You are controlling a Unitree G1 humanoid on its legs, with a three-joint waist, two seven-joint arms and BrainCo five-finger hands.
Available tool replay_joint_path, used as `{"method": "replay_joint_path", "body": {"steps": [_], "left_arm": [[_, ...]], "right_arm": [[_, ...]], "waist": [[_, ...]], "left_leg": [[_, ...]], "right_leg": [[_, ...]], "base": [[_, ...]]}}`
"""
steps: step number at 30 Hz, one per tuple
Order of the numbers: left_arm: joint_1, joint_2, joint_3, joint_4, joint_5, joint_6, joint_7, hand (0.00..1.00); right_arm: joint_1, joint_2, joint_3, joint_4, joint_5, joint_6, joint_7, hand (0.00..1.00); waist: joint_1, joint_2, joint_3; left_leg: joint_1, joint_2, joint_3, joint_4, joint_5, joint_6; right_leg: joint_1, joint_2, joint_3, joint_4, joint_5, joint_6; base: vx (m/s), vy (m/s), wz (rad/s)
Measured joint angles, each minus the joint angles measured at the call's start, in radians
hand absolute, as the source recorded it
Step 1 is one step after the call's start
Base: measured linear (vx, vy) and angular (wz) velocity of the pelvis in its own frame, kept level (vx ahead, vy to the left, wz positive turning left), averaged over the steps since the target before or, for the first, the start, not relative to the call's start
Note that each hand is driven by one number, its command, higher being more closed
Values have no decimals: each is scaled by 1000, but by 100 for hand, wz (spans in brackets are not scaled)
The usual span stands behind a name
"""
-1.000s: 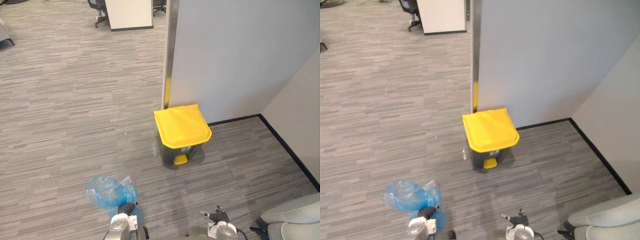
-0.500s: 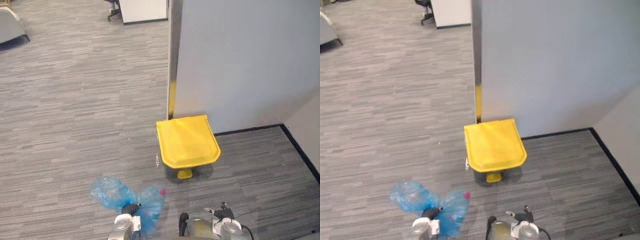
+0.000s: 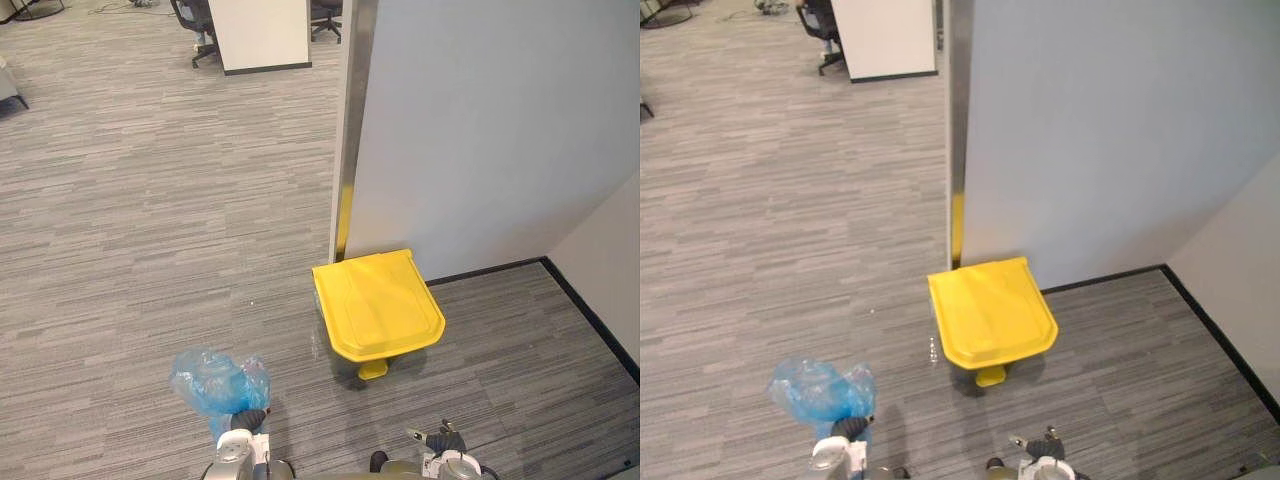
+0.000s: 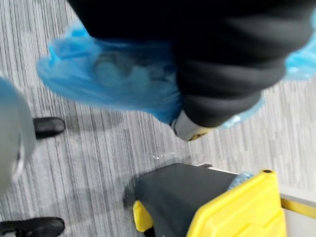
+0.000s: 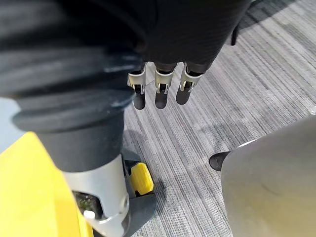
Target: Gather rubbish on tea table into small bin, then transfer packed bag to large trash can.
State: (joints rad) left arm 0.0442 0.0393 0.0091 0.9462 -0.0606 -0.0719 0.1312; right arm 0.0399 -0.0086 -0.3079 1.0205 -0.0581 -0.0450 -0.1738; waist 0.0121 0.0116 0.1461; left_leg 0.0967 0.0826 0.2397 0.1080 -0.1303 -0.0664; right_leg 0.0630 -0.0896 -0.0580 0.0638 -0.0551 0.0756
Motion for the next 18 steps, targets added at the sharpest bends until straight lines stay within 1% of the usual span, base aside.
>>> {"method": "replay_joint_path", "body": {"steps": [3,5,6,7,8,9,10,11,12,13,14,15,16,17,18], "left_arm": [[8,6,-8,9,0,0,0,100],[12,7,-6,8,0,-2,0,100],[13,9,2,5,0,-1,0,100],[-1,5,11,-9,-1,0,1,100],[-10,3,21,-11,-1,0,1,100],[-13,0,23,-7,-1,0,1,100],[-15,4,23,-7,-1,0,1,100],[-18,4,22,-10,-2,-2,1,100],[-20,4,23,-10,-2,-2,1,100],[-22,4,23,-10,-3,-3,1,100],[-23,1,33,-12,-4,-3,3,100],[-23,-2,45,-16,-7,-3,4,100],[-22,-1,51,-23,-11,-4,6,100],[-29,1,54,-22,-15,-5,18,100],[-35,-16,52,-20,-20,-3,21,100]], "right_arm": [[-10,-7,2,22,0,1,0,0],[-14,-7,3,22,-1,6,0,0],[-22,3,10,21,-2,6,0,0],[-24,-1,11,15,-8,6,0,0],[-36,-2,-5,-4,1,3,3,0],[-48,6,-5,-27,5,1,2,0],[-50,11,-1,-25,6,-3,1,0],[-49,13,10,-25,8,-3,0,0],[-51,14,14,-29,10,-3,0,0],[-60,16,17,-28,12,-2,-1,0],[-70,14,18,-27,12,2,-2,0],[-75,10,26,-27,12,5,-3,0],[-76,10,37,-27,14,6,-5,0],[-74,14,45,-29,14,7,-4,0],[-82,6,46,-29,13,7,-4,0]], "waist": [[1,0,0],[5,-4,2],[21,-15,9],[23,-18,27],[24,-18,53],[18,-13,71],[13,-27,73],[21,-37,73],[22,-39,75],[24,-40,77],[26,-39,79],[27,-40,85],[28,-48,92],[30,-70,93],[29,-40,105]], "left_leg": [[10,0,-1,-7,0,0],[10,-2,5,-7,-3,1],[8,-10,14,5,-21,14],[2,-6,6,43,-69,23],[4,-2,-7,85,-101,24],[26,0,-16,104,-112,31],[46,7,-19,120,-124,45],[54,15,-25,135,-142,46],[56,21,-35,146,-150,39],[57,31,-38,162,-163,33],[54,40,-39,185,-183,24],[54,47,-41,231,-218,5],[65,45,-43,264,-250,-13],[81,38,-44,308,-293,-39],[91,61,-53,327,-318,-49]], "right_leg": [[4,3,7,-2,0,0],[-13,0,18,24,-7,-3],[-45,-14,30,87,-36,5],[-105,-18,45,236,-76,25],[-174,-22,41,413,-81,37],[-236,-25,28,529,-99,41],[-263,-35,9,540,-116,29],[-287,-38,-8,494,-109,21],[-307,-42,-19,447,-96,12],[-334,-47,-32,380,-71,11],[-354,-49,-48,286,-37,21],[-356,-52,-68,217,-33,16],[-353,-55,-84,203,-51,3],[-342,-48,-71,196,-23,12],[-346,-34,-80,235,-13,35]], "base": [[14,12,-11],[-6,16,-17],[-14,29,-43],[-89,8,-44],[-113,-1,-25],[-67,0,3],[11,12,18],[53,-11,24],[90,-46,28],[174,-80,25],[274,-134,20],[264,-141,10],[320,-191,3],[281,-156,-7],[348,-164,-13]]}}
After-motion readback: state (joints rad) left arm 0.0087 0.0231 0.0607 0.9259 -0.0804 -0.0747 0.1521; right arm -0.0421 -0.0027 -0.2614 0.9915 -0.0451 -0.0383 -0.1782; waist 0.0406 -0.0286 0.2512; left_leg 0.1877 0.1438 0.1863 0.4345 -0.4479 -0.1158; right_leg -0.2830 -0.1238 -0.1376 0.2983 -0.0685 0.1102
